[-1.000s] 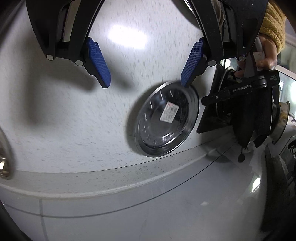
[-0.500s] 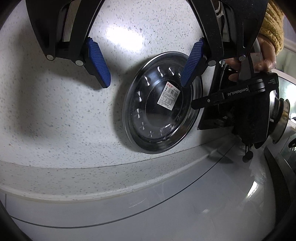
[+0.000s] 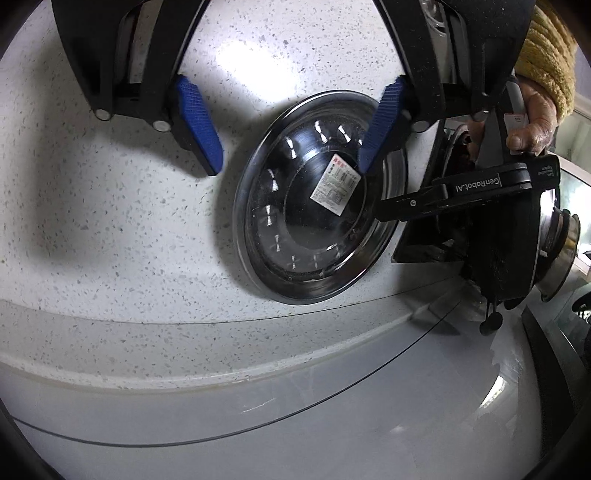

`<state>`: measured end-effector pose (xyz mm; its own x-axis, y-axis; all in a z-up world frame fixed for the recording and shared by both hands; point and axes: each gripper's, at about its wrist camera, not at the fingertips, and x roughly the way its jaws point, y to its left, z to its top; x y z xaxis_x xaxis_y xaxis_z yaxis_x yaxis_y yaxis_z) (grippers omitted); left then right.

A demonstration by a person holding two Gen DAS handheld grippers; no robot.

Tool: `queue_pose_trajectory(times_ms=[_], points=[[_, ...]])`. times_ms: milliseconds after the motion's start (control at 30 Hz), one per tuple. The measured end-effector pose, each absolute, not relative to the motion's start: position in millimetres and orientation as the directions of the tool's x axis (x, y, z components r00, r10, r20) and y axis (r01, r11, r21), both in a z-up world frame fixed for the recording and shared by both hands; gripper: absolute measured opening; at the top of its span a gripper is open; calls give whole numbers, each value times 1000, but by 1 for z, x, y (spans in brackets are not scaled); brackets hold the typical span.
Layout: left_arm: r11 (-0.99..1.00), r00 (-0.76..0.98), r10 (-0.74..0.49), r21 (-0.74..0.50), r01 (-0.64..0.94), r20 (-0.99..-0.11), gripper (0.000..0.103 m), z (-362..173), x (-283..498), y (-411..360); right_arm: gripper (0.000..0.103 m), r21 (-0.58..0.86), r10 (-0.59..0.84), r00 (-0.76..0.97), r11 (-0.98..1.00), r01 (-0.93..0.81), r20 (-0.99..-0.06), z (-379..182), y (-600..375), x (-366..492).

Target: Organize plates and bowls

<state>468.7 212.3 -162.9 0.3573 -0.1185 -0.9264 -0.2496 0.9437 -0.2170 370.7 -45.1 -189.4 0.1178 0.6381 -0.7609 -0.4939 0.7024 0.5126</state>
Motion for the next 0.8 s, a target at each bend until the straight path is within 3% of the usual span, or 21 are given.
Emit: queue_pose_trajectory(times_ms=[67, 133, 333, 800], points=[[940, 358, -114, -217, -264, -927, 21, -164, 468, 213, 49, 509, 634, 112, 702, -498, -765, -190, -43, 371], [939, 357, -101, -207, -274, -929, 12, -164, 468, 213, 35, 494, 621, 112, 708, -506, -776, -192, -42, 371], [924, 376, -122, -243, -295, -919, 9, -164, 459, 219, 14, 449, 585, 146, 738, -503, -798, -194, -48, 373], [930, 418, -166, -282, -234, -893, 9, -130, 412, 190, 14, 413, 575, 193, 746, -523, -795, -162, -79, 347]])
